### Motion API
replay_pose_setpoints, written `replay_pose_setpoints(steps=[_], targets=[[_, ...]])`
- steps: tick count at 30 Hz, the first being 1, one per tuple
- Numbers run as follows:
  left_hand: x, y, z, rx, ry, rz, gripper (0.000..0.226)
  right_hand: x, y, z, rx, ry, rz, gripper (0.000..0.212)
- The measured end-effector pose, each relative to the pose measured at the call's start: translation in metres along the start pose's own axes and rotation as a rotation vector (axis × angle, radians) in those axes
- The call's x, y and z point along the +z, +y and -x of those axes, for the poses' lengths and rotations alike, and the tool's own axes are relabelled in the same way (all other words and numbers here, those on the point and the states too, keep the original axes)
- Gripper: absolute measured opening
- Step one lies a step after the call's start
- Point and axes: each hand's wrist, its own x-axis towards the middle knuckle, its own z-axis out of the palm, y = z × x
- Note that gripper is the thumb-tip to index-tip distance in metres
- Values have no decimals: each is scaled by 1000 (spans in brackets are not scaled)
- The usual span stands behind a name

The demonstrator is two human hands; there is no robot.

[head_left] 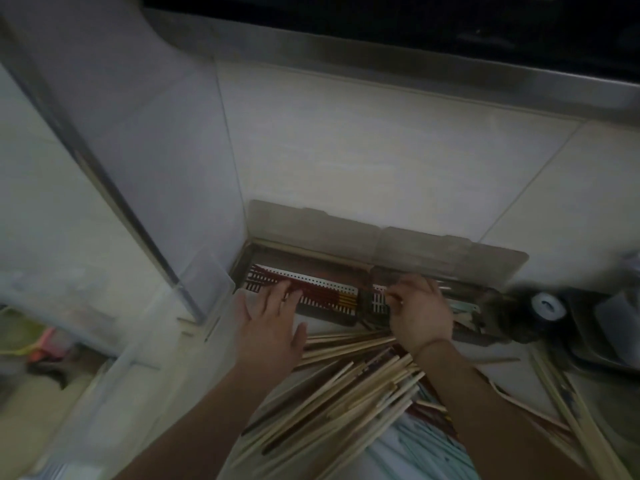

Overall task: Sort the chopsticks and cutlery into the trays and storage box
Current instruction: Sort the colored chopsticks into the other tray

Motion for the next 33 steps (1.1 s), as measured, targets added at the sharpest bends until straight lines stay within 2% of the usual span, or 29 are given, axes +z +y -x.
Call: replay_pose_setpoints(steps=[3, 7, 13, 16, 18, 20, 24, 27, 30, 32, 33], targets=[[6, 1, 9, 11, 47, 29, 53, 20, -24, -8, 21, -29, 88, 17], [8, 5, 15, 53, 108, 40, 48, 37, -45, -14, -1, -147, 143, 22], [10, 11, 11, 51, 101, 54, 36, 45, -39, -15, -42, -211, 155, 27], [12, 17, 11, 54, 53, 60, 37, 33, -19, -10, -46, -84, 67, 22], [13, 22, 12, 74, 44, 73, 36, 21, 10, 3, 16, 67, -10, 16], [15, 30, 14, 103, 39, 90, 34, 7, 49, 28, 108, 148, -24, 13], [23, 52, 24, 223, 0, 141, 32, -8, 125, 109, 357, 190, -20, 25], [35, 75, 39, 362, -44, 201, 29, -12, 152, 165, 449, 156, 12, 22], [45, 102, 55, 539, -91, 250, 28, -10, 157, 201, 429, 133, 22, 4], [50, 118, 66, 641, -141, 273, 26, -6, 158, 215, 381, 57, 29, 4], [52, 126, 71, 681, -173, 272, 26, -3, 157, 220, 348, 21, 32, 12]])
